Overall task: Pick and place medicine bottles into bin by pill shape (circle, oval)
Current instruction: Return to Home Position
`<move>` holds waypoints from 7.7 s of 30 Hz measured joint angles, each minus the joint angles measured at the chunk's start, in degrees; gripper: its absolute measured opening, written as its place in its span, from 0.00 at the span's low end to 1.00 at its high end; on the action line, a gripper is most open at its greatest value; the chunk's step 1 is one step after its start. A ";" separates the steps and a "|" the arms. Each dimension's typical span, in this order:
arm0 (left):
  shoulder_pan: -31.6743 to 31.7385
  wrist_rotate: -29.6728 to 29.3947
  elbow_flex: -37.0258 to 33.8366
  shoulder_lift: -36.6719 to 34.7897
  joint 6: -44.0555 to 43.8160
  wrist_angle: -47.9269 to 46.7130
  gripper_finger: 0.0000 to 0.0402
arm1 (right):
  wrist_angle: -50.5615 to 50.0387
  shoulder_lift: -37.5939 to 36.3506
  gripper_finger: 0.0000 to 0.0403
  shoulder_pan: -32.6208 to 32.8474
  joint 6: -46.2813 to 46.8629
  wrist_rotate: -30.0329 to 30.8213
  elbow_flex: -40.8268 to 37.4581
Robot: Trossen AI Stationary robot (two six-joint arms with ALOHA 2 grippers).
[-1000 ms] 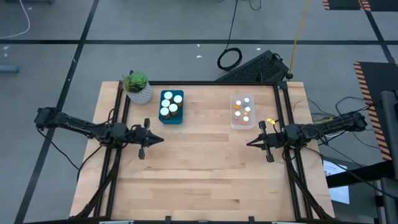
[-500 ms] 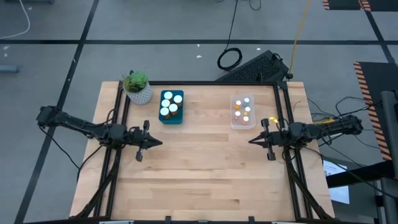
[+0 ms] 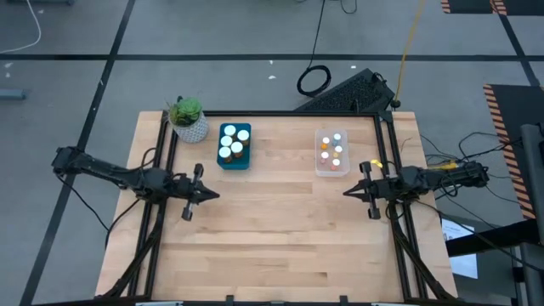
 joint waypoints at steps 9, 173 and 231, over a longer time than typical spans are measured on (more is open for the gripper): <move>3.63 3.93 0.02 -8.18 1.75 -3.94 0.01 | -0.71 -0.80 0.00 -0.15 -0.71 -0.04 0.02; 17.30 9.28 0.07 -22.84 -2.70 -20.09 0.09 | -0.24 -0.54 0.00 -10.71 15.88 0.14 -2.01; 17.29 9.28 0.07 -22.84 -2.70 -20.09 0.09 | -0.22 -0.54 0.00 -10.70 15.88 0.11 -2.01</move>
